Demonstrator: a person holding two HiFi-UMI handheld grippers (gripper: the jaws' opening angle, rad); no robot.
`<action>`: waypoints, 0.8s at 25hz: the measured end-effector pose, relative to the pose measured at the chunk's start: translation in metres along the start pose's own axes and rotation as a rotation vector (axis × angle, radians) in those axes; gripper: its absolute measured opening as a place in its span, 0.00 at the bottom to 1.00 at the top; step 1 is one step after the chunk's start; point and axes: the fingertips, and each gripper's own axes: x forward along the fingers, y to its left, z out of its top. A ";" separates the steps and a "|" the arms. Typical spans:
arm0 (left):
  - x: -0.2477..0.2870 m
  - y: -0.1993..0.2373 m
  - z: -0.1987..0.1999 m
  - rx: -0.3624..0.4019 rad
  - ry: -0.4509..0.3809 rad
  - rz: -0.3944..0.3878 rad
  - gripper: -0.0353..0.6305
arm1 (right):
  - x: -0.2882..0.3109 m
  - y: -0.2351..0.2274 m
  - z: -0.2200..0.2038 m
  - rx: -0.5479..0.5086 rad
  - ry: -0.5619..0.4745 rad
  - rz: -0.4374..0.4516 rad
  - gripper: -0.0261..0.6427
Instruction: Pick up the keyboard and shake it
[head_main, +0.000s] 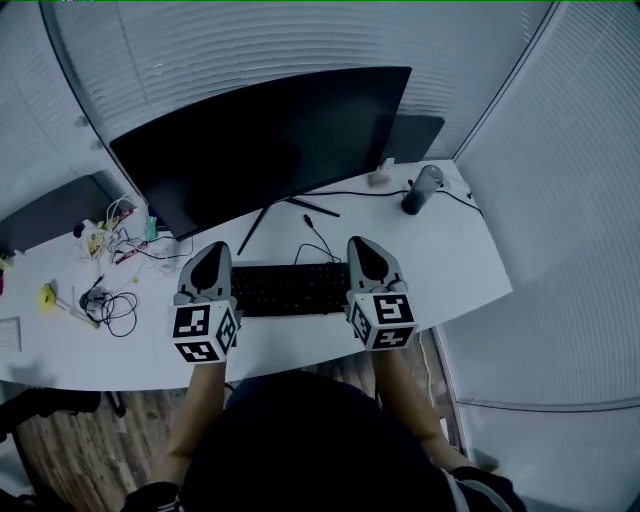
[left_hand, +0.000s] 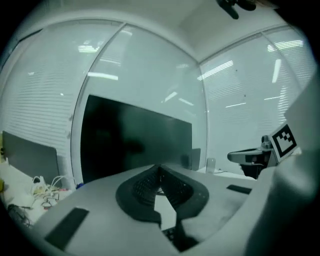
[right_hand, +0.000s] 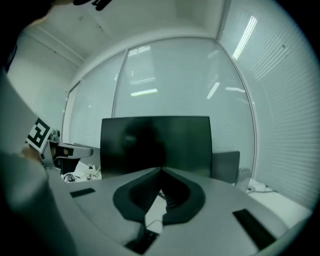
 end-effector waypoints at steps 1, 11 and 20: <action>-0.004 -0.006 0.018 0.013 -0.034 -0.004 0.09 | -0.004 0.003 0.019 -0.025 -0.043 0.006 0.08; -0.038 -0.047 0.132 0.076 -0.243 -0.019 0.09 | -0.049 0.014 0.144 -0.131 -0.324 0.016 0.08; -0.044 -0.055 0.123 0.084 -0.228 -0.017 0.09 | -0.052 0.019 0.129 -0.087 -0.282 0.039 0.08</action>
